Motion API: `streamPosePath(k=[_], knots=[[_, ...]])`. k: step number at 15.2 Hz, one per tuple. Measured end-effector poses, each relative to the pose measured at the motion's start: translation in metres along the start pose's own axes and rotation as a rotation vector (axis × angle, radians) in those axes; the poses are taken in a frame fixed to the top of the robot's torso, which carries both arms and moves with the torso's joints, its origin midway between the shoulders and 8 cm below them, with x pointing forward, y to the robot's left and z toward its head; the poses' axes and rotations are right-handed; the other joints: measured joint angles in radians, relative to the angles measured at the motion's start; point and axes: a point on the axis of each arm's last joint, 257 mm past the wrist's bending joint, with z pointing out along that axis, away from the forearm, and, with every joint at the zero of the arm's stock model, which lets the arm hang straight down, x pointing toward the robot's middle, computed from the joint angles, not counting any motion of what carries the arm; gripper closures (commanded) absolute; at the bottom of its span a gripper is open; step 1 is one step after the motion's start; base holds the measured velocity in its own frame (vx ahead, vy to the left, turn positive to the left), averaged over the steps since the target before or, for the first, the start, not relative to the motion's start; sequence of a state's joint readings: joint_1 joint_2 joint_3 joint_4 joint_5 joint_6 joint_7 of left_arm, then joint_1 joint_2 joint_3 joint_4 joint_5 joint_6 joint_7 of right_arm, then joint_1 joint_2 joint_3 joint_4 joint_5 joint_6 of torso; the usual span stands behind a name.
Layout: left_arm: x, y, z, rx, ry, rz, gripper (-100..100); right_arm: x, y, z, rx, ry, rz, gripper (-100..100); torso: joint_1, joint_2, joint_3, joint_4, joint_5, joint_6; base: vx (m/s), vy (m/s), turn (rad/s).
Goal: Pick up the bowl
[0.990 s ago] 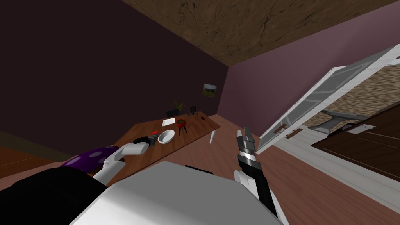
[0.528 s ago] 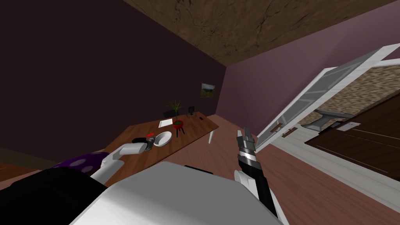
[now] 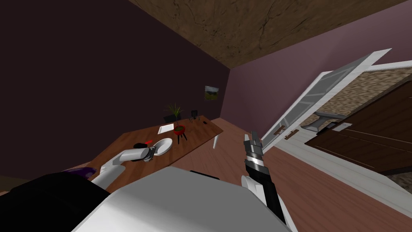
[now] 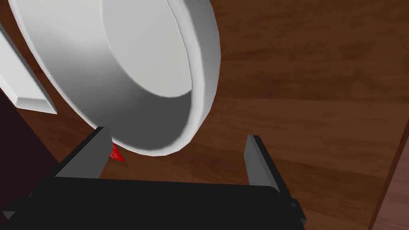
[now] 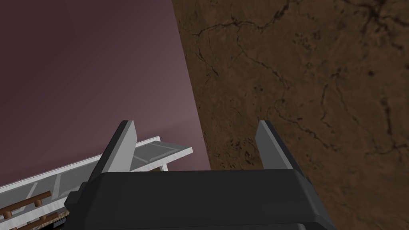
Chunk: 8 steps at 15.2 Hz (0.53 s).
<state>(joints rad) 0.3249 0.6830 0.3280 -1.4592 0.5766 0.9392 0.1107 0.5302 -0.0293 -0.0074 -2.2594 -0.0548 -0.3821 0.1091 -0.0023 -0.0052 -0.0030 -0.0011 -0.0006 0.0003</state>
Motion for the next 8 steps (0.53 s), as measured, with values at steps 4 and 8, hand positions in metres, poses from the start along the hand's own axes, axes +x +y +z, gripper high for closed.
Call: streamPosePath(k=[4, 8], knots=[[-0.011, 0.027, 0.005, -0.101, -0.003, -0.081, -100, 0.000, 0.000, 0.000, 0.000, 0.000, 0.000, 0, 0.000, 0.000, 0.000, 0.000, 0.000, 0.000, 0.072, -0.028, -0.093], [-0.018, 0.055, 0.008, -0.198, -0.007, -0.162, -100, 0.000, 0.000, 0.000, 0.000, 0.000, 0.000, 0, 0.000, -0.001, -0.001, 0.000, 0.000, 0.000, 0.080, -0.027, -0.087]])
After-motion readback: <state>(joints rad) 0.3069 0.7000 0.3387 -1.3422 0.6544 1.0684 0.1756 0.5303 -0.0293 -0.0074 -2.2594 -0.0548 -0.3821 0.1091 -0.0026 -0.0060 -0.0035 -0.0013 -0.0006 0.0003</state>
